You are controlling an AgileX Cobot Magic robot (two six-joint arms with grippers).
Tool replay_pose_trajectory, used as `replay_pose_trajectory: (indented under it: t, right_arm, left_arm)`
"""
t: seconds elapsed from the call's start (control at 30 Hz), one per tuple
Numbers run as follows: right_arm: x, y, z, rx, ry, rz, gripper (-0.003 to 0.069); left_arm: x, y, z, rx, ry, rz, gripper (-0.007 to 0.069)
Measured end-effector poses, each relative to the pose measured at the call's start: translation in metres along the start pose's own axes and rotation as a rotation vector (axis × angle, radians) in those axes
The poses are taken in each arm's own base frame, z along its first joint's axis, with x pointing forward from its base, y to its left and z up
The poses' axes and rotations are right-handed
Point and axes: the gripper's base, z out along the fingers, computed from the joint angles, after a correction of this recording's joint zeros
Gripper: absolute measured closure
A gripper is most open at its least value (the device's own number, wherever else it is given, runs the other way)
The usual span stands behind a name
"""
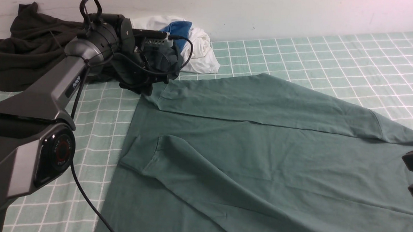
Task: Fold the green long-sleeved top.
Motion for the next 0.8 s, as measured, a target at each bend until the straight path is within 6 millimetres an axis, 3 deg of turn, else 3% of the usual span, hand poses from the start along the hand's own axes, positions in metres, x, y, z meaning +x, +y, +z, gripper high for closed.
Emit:
replay_pose_trajectory:
  t: [0.23, 0.43, 0.5, 0.6, 0.77, 0.8]
  right_arm:
    - [-0.001, 0.000, 0.000, 0.001, -0.009, 0.000, 0.0673]
    - [-0.001, 0.000, 0.000, 0.002, -0.015, 0.000, 0.0673]
    - [-0.002, 0.000, 0.000, 0.003, -0.018, 0.000, 0.0673]
    - [-0.002, 0.000, 0.000, 0.004, -0.025, 0.000, 0.0673]
    - [-0.001, 0.000, -0.003, 0.002, -0.032, -0.003, 0.0673]
    - [-0.001, 0.000, -0.004, 0.003, -0.034, -0.003, 0.0673]
  left_arm:
    - [-0.001, 0.000, 0.002, -0.004, -0.019, 0.003, 0.0440]
    - [-0.003, 0.000, -0.010, -0.004, -0.006, 0.017, 0.0592]
    - [-0.007, -0.004, -0.030, -0.001, -0.006, 0.049, 0.0597]
    - [-0.015, -0.016, -0.076, 0.018, -0.028, 0.093, 0.0597]
    - [-0.009, -0.039, -0.185, 0.133, -0.128, 0.108, 0.0597]
    - [-0.008, -0.039, -0.189, 0.135, -0.130, 0.107, 0.0597]
